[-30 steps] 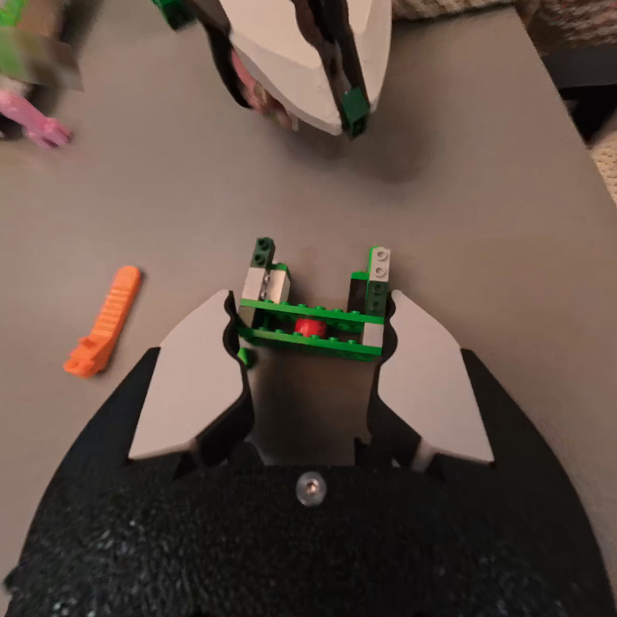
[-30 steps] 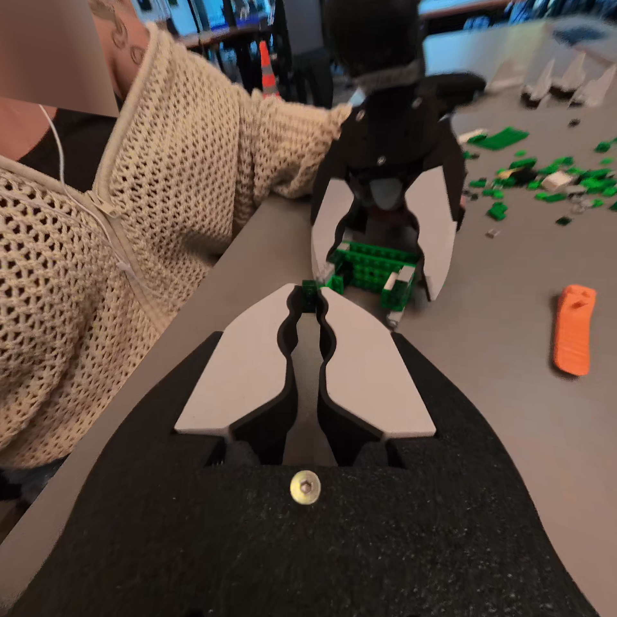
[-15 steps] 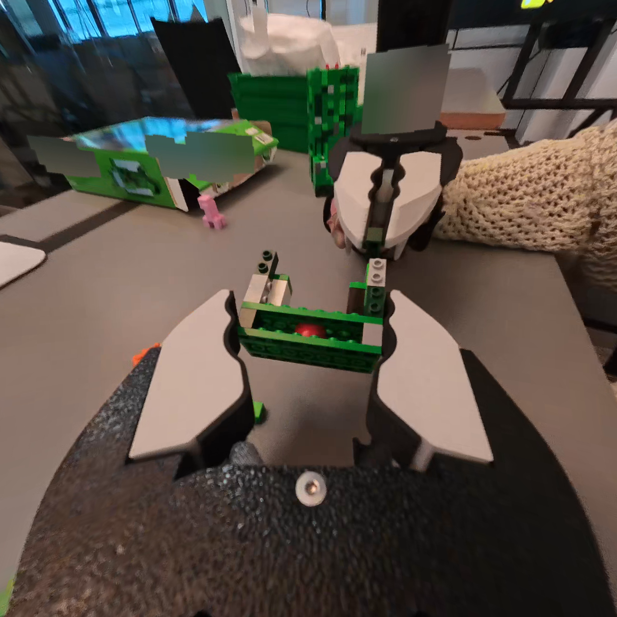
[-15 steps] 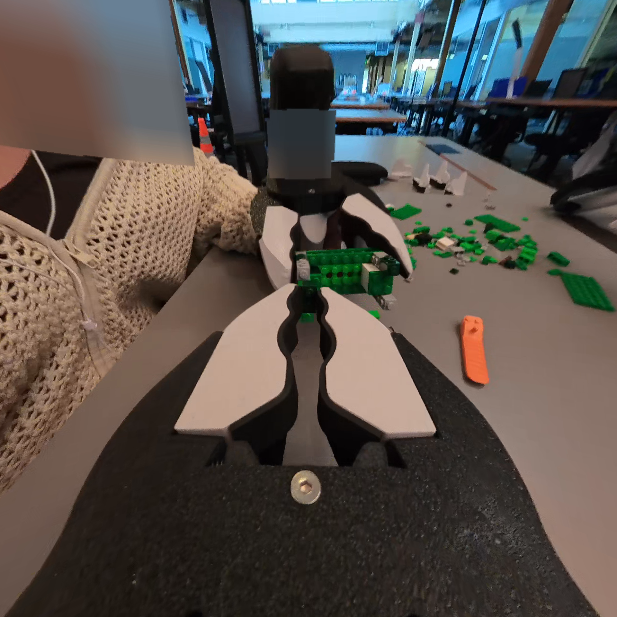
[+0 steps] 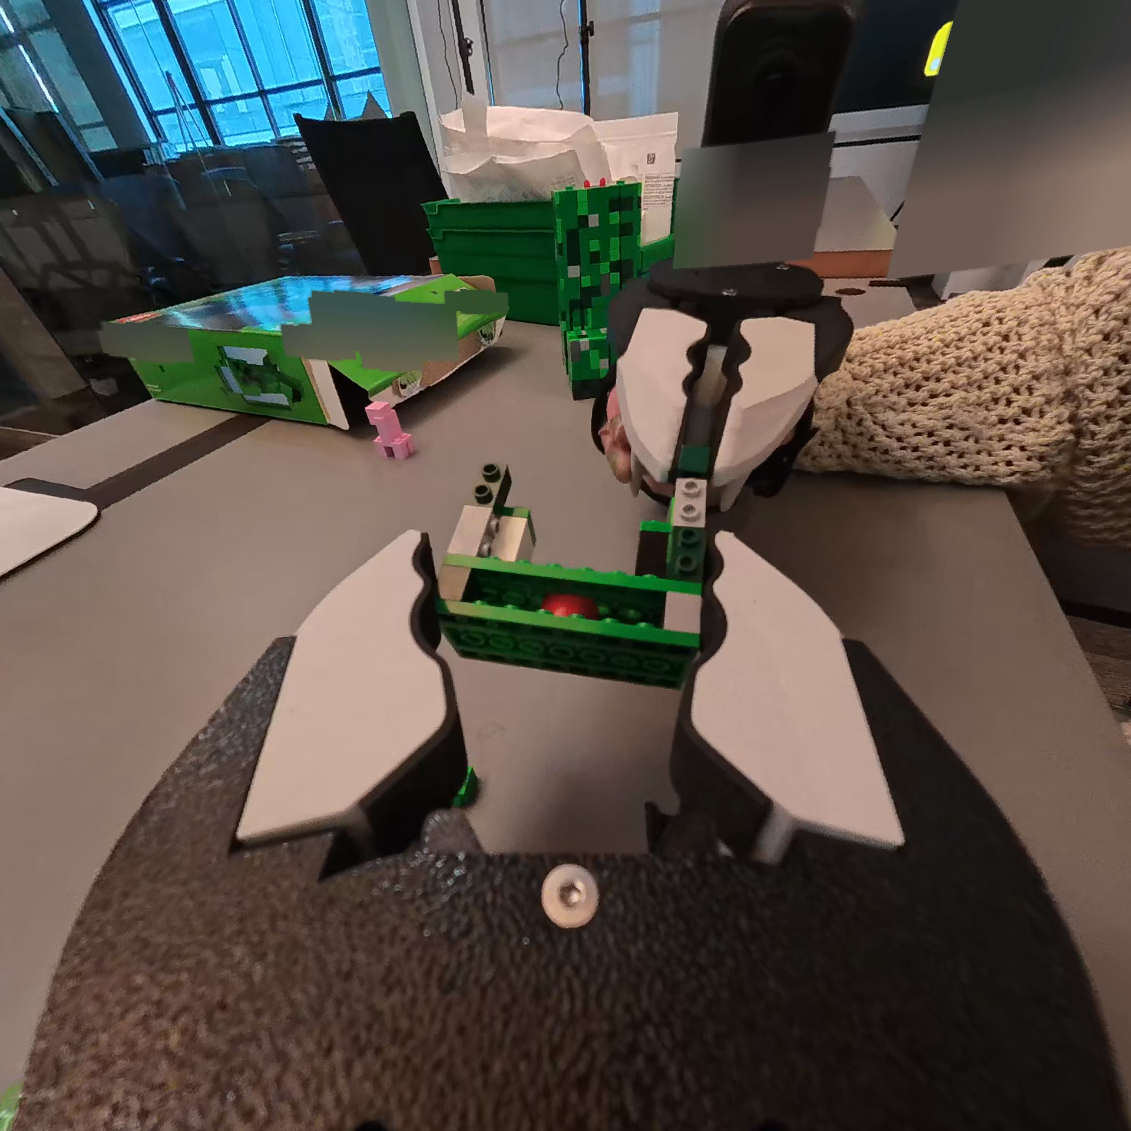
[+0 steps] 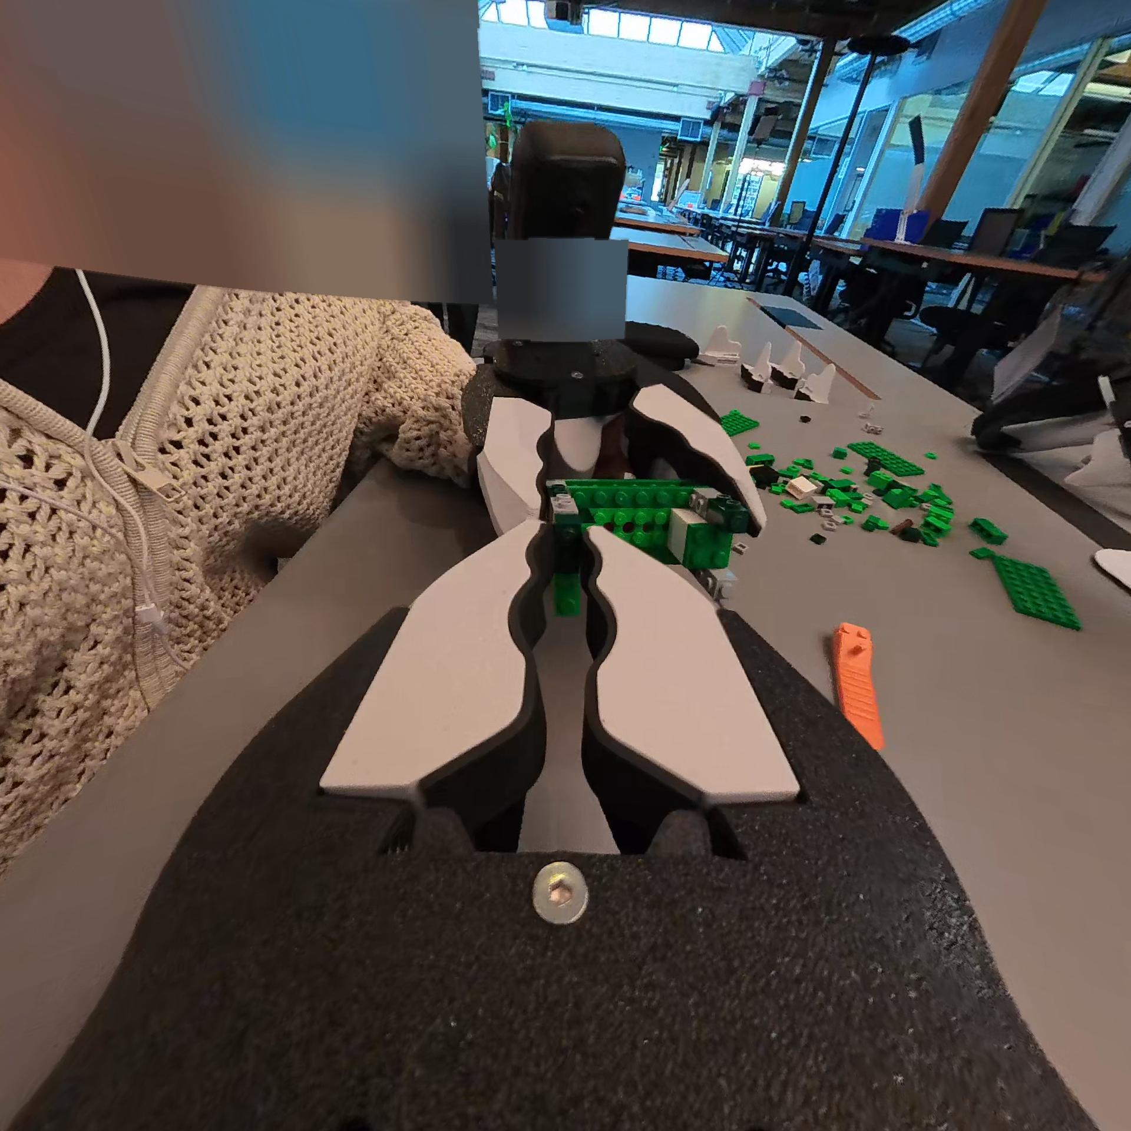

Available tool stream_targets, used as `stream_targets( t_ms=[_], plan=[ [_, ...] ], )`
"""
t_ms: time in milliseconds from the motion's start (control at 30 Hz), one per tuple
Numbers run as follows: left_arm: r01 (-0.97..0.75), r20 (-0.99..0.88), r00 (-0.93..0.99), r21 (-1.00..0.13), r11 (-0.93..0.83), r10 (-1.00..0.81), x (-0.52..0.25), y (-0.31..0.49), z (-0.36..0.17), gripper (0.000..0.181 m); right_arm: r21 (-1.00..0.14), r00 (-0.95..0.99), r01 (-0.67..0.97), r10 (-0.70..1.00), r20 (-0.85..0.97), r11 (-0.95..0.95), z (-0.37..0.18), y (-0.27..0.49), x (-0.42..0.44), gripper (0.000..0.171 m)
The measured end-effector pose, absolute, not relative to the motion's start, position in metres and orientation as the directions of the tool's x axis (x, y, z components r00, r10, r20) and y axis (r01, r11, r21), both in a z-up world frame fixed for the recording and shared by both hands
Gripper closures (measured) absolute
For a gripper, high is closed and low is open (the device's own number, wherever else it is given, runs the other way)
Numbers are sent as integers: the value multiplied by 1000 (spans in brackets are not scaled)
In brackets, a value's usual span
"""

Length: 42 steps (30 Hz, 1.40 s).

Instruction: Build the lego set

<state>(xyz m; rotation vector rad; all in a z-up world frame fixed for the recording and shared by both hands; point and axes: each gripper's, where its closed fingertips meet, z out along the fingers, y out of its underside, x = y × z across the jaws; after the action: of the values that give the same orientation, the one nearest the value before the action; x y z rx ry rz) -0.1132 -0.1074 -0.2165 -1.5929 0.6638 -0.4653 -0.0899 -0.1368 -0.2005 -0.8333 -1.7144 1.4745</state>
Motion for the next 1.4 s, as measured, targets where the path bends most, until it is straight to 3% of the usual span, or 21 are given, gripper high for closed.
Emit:
stream_targets(
  t_ms=[167,333,600,767,867,933,1033,1133,1267,1300,1400],
  plan=[
    [-178,-82,750,-981,-80,-657,-113,-107,-222,99,-985,-538,26,833,132,172,-207,-137,-90,163],
    [-349,-130,744,-912,-216,-655,-117,-104,-253,98,-974,-541,103,833,116,203,-221,-133,-92,164],
    [-522,-146,702,-771,-364,-697,-122,-111,-291,98,-877,-553,381,832,37,292,-261,-129,-89,164],
    [-499,-80,705,-762,-412,-705,-125,-115,-295,98,-762,-550,514,833,60,394,-289,-117,-78,163],
    [-502,-110,723,-762,-408,-682,-130,-112,-294,80,-779,-543,502,838,55,376,-286,-117,-79,163],
    [-536,-227,724,-780,-324,-652,-136,-106,-286,77,-856,-512,417,857,59,307,-266,-117,-87,163],
    [-590,-449,682,-804,-72,-577,-127,-103,-253,90,-968,-494,249,861,-117,11,-221,-125,-97,164],
    [-653,-655,604,-734,190,-454,-107,-112,-223,110,-957,-529,202,799,-285,-208,-202,-136,-102,164],
    [-703,-785,544,-619,350,-296,-99,-122,-206,139,-942,-566,211,753,-336,-262,-201,-150,-104,163],
    [-698,-786,546,-619,360,-291,-98,-124,-205,157,-941,-570,206,749,-338,-268,-200,-151,-105,163],
    [-682,-783,518,-621,386,-344,-93,-129,-206,164,-943,-598,218,729,-333,-252,-201,-155,-101,163]
  ],
)
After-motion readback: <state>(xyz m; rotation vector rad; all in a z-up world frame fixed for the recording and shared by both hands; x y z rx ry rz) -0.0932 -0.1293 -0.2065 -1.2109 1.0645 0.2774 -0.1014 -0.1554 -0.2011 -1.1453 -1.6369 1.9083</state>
